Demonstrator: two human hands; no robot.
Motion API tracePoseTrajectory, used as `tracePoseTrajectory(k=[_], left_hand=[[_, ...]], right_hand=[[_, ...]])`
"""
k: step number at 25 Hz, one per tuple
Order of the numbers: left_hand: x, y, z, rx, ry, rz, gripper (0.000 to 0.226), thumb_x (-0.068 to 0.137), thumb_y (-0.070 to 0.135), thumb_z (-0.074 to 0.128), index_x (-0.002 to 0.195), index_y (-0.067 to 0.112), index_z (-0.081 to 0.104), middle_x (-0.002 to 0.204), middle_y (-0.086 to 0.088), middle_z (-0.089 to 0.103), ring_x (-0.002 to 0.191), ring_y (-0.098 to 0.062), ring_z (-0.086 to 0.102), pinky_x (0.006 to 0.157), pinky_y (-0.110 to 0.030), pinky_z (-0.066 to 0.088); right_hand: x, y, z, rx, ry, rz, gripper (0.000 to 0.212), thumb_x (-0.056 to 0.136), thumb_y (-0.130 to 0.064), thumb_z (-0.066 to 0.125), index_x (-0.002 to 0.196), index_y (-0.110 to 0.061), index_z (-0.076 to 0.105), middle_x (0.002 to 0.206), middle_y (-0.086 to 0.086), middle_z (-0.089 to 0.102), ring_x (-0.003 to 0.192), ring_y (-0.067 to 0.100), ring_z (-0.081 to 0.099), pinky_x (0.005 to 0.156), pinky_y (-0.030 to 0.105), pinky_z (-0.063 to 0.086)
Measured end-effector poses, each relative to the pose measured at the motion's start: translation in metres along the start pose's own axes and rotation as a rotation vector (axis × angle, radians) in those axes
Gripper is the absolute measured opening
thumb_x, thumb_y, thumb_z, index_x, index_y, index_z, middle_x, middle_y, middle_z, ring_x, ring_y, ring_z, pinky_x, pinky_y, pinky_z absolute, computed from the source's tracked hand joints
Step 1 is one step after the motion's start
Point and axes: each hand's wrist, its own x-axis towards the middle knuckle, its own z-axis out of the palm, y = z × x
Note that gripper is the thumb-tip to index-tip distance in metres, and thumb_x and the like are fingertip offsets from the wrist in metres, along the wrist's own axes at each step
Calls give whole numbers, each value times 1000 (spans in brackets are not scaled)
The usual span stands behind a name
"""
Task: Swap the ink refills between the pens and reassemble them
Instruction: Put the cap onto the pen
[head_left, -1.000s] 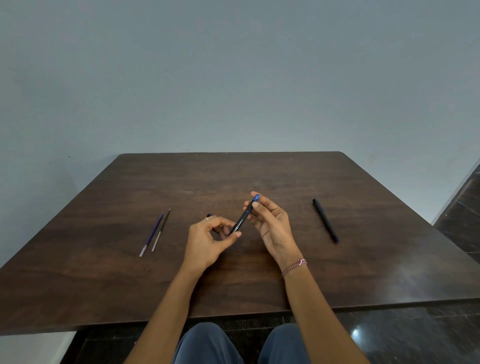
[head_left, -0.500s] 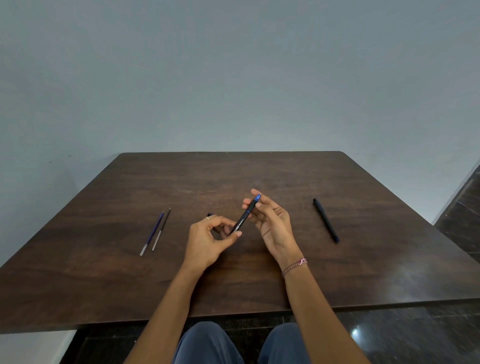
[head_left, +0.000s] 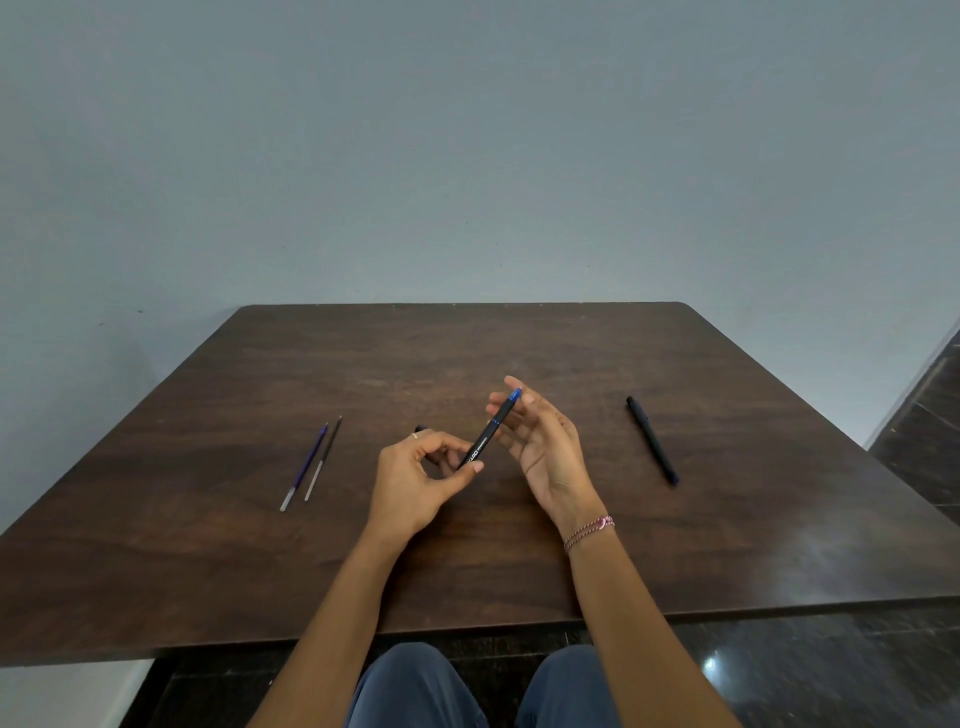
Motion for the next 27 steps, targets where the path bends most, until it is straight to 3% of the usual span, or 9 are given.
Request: tracePoseTrajectory(k=[3, 7, 19, 22, 27], left_hand=[[0, -1, 0, -3, -3, 2, 19, 67, 10, 82, 79, 20, 72, 68, 4, 64, 69, -13, 60, 64, -11, 46], [-1, 0, 0, -13, 3, 0, 19, 66, 8, 82, 80, 19, 73, 67, 5, 64, 68, -11, 60, 64, -9, 44], [-1, -1, -1, 2, -3, 26, 19, 67, 10, 82, 80, 20, 72, 68, 7, 62, 68, -9, 59, 64, -9, 43], [-1, 0, -1, 10, -3, 28, 19, 67, 10, 82, 81, 19, 73, 67, 8, 61, 68, -9, 58, 63, -9, 42], [-1, 1, -1, 1, 14, 18, 18, 66, 8, 82, 80, 17, 73, 66, 5, 62, 68, -12, 58, 63, -9, 42]], right_hand=[[-1, 0, 0, -9, -41, 2, 29, 94, -1, 44, 113, -12, 63, 99, 10, 72, 93, 19, 69, 81, 29, 57], [-3, 0, 1, -30, -46, -7, 29, 92, 4, 48, 110, -12, 64, 92, 8, 74, 87, 17, 71, 75, 27, 57], [-1, 3, 1, -113, 40, -32, 15, 83, 2, 62, 90, -9, 68, 82, -4, 69, 75, 9, 64, 67, 20, 56], [-2, 3, 2, -119, 25, -26, 13, 84, 0, 61, 90, -11, 67, 81, -3, 67, 78, 10, 63, 73, 23, 55], [-2, 2, 2, 4, -81, -5, 27, 93, 1, 47, 110, -11, 64, 99, 8, 71, 93, 17, 68, 89, 33, 54]])
